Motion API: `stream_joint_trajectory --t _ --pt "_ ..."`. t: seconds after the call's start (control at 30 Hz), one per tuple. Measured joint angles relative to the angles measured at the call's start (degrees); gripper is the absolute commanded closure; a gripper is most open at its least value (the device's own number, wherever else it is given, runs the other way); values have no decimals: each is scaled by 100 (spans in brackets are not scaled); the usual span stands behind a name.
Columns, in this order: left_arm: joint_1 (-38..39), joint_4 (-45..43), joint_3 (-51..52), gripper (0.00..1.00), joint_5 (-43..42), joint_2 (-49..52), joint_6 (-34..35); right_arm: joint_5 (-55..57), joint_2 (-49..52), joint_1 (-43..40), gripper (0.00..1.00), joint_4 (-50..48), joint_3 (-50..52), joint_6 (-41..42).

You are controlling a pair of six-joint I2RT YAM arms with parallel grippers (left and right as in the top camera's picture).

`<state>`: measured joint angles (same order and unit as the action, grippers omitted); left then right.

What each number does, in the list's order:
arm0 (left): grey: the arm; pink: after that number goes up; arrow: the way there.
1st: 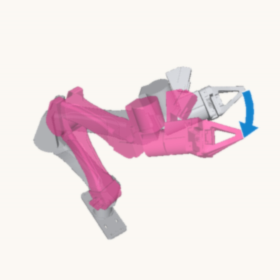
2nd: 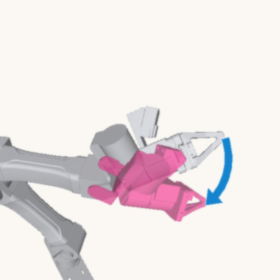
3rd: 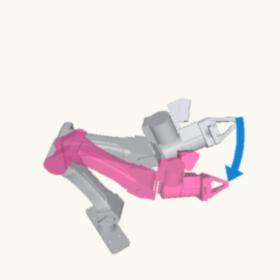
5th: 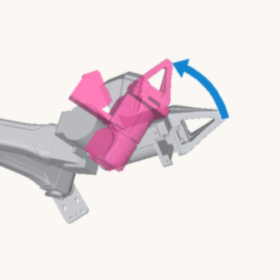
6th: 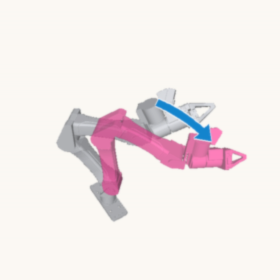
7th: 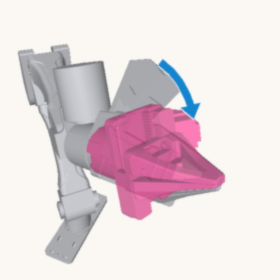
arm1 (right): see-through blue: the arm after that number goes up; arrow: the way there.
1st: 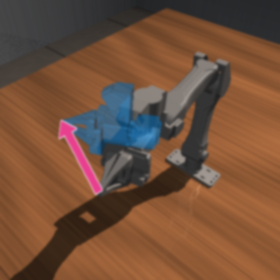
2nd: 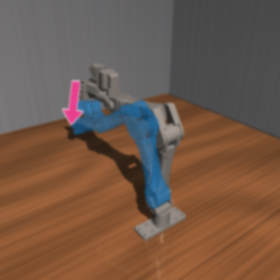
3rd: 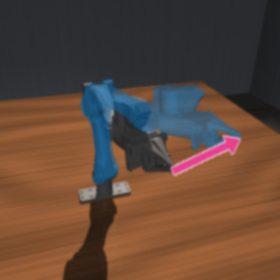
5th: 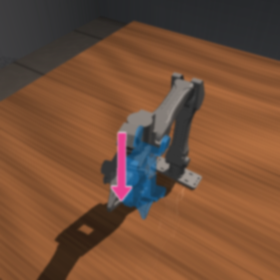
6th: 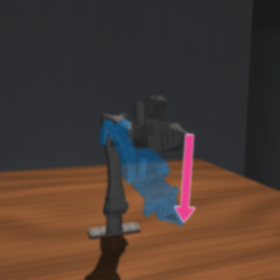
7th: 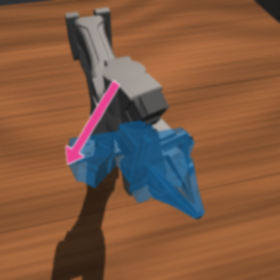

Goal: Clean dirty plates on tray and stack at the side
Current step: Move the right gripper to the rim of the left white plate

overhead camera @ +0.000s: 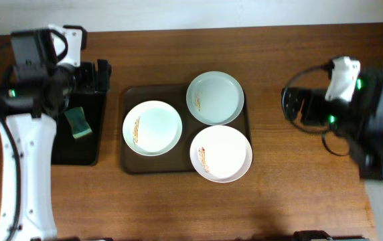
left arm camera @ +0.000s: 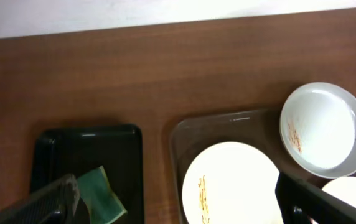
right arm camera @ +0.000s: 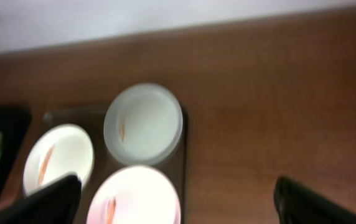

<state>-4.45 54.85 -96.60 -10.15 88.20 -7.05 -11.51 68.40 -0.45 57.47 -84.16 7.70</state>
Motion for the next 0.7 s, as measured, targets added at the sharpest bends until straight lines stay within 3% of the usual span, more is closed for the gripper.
stream_joint_trajectory --t 0.1,0.3,0.43,0.53,0.6,0.63,0.7 --pt "0 719 -704 1 -37 407 0 -166 1513 0 2 944 -1390 4" --pt "4 911 -737 1 -387 407 0 -1027 2973 190 2 717 -1467 133" --pt "-258 881 -793 1 -245 914 433 -570 3128 1847 4 -160 -1471 925" --pt "-922 693 -798 6 -11 1812 671 151 3438 2981 16 -664 -1480 1386" --pt "-944 699 -798 16 229 2129 730 723 3711 3403 30 -699 -1480 1788" --pt "-933 688 -798 16 326 2236 730 894 3915 3552 40 -737 -1486 1967" --pt "-933 588 -798 16 378 2461 754 1025 4494 3740 50 -789 -1486 2382"
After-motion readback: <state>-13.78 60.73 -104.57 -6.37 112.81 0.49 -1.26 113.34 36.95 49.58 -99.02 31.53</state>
